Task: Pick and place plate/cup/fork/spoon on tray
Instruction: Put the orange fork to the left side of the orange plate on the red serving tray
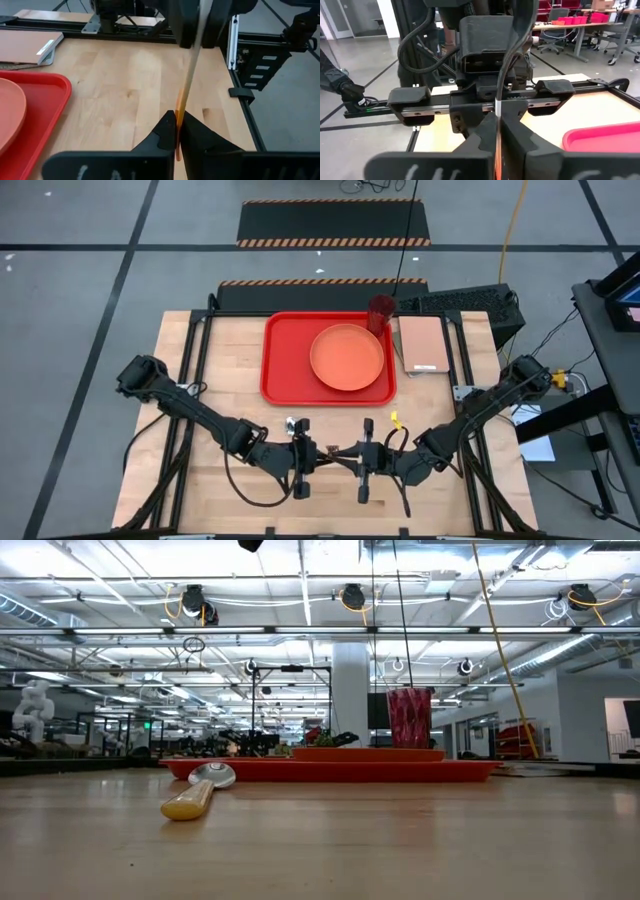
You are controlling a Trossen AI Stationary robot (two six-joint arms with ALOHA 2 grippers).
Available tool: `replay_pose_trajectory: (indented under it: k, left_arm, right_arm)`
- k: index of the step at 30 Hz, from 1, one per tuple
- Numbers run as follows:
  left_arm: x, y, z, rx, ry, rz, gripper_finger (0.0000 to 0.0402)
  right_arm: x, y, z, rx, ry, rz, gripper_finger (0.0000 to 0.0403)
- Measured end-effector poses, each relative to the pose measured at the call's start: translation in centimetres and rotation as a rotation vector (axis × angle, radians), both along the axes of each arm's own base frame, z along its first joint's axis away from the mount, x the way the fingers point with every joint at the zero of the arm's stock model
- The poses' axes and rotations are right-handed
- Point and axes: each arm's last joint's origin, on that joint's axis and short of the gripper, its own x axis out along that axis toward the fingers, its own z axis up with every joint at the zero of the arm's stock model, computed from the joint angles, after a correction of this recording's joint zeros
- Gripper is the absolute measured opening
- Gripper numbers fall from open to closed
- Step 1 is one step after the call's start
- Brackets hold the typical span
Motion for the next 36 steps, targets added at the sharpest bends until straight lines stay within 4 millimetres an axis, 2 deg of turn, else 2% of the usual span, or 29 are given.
replay_pose_trajectory:
  k: [7,15,20,29,36]
  left_arm:
    - [0.1,0.0,0.2,-0.014,-0.023,0.029,0.0045]
    - [-0.1,-0.3,0.3,-0.014,-0.04,0.052,0.0118]
    - [-1.2,-0.3,1.8,-0.04,-0.072,0.105,0.0153]
    - [-2.8,-1.6,3.3,0.059,-0.21,0.327,0.0161]
    - [-1.5,-1.9,2.9,0.093,-0.307,0.424,0.0161]
  right_arm:
    - [0.0,-0.1,-0.1,-0.004,0.01,-0.014,0.0003]
    - [-0.1,-0.2,-0.3,-0.017,0.017,-0.062,0.0001]
    - [-0.2,-0.2,-0.2,-0.03,0.007,-0.137,0.0001]
    - [-0.4,-0.6,-0.7,-0.055,0.026,-0.242,0.0]
    - [0.3,-0.6,-1.4,-0.062,0.014,-0.302,0.0]
